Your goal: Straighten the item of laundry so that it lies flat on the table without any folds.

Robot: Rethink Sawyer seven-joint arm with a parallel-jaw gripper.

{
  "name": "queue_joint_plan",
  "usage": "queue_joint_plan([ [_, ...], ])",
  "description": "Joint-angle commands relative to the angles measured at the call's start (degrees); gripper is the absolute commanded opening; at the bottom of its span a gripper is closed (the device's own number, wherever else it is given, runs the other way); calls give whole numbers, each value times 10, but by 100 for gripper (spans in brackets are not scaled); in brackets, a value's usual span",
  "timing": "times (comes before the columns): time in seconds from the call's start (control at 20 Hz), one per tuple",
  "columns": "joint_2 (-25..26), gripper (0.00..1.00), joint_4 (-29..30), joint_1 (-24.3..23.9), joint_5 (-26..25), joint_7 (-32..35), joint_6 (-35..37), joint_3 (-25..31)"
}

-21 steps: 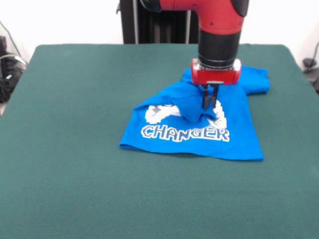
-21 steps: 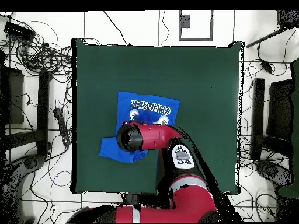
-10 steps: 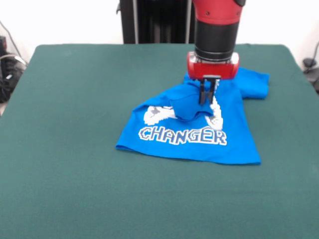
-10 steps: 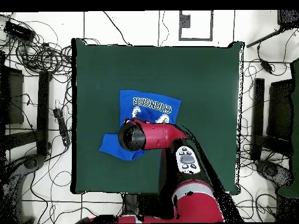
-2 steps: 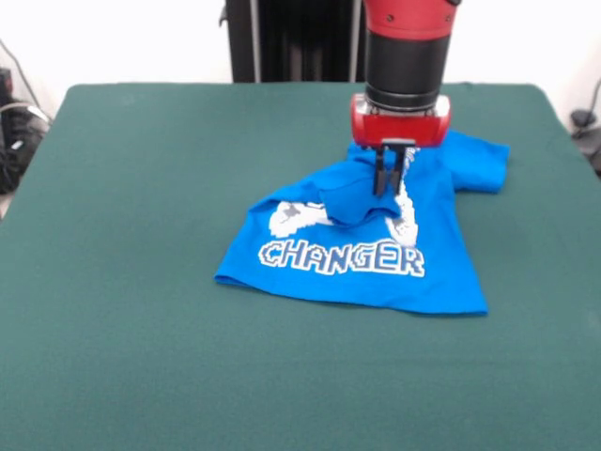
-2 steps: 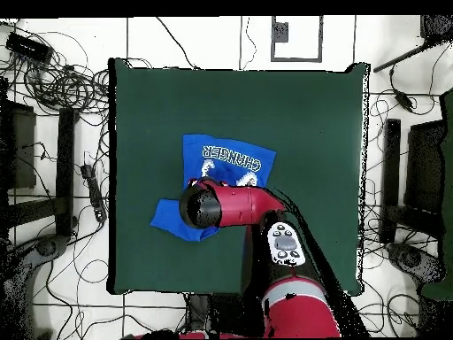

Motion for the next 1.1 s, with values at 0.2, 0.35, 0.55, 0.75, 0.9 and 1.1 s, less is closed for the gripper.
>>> queue_joint_plan([
  [0.2, 24, 100, 11, 11, -5, 34, 37, 41],
  [0.35, 23, 100, 12, 11, -3, 36, 37, 42],
  [0.55, 23, 100, 10, 12, -4, 34, 41, 42],
  [0.75, 22, 100, 11, 12, -4, 34, 41, 42],
  [0.9, 14, 100, 13, 12, -5, 32, 46, 40],
  [1.1, 24, 100, -9, 6, -11, 18, 52, 37],
])
